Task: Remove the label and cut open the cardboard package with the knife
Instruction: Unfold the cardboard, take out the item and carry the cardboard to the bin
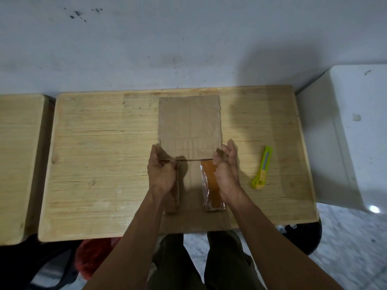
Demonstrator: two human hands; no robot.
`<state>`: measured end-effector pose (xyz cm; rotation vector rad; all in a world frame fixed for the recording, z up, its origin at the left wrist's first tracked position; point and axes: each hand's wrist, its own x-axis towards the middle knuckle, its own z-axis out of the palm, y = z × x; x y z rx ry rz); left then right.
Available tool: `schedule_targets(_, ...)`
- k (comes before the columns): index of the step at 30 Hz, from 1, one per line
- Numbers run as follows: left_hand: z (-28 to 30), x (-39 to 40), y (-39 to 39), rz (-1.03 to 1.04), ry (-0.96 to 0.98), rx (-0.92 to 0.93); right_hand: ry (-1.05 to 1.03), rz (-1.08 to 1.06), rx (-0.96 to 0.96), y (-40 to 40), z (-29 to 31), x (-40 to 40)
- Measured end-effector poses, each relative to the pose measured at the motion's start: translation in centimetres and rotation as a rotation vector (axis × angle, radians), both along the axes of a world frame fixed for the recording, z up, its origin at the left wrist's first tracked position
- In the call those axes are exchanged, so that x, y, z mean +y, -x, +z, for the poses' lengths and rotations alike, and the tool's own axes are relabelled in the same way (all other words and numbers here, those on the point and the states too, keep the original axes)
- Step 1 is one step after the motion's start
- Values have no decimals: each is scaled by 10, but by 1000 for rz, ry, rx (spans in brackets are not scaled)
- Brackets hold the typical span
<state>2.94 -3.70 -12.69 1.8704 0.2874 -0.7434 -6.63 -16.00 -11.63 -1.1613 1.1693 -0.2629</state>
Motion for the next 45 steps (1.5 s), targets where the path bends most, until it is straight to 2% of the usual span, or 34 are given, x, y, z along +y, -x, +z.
schedule_targets(3,18,-5,-2,154,201,91,-84,-57,-44,1,9,-5)
schedule_targets(7,26,4,-15,133,207,180,-252,-128,-95,10,19,-20)
schedule_targets(9,29,13,-24,151,248,227,-353,-67,-122,19,24,-31)
schedule_targets(11,39,18,-30,98,297,354,-445,31,-167,26,28,-43)
schedule_targets(14,53,21,-31,-13,298,470,-461,282,-77,32,35,-52)
schedule_targets(18,60,19,-20,-319,64,269,-312,567,78,33,38,-42)
schedule_targets(22,58,16,5,-385,82,199,-78,767,177,34,39,-32)
schedule_targets(25,30,25,15,-782,-228,-59,98,933,269,39,32,-26)
schedule_targets(26,19,30,17,-835,-300,-129,138,974,296,41,28,-24)
schedule_targets(29,1,35,25,-878,-435,-262,288,1085,391,47,14,-15)
schedule_targets(31,-4,37,29,-898,-491,-286,426,1144,440,49,5,-7)
schedule_targets(34,-4,42,37,-967,-508,-274,535,1140,461,55,-7,6)
schedule_targets(39,-12,46,42,-995,-497,-368,628,1059,419,66,-21,16)
schedule_targets(45,-34,20,-2,-1083,-531,-513,664,964,456,36,-29,-2)
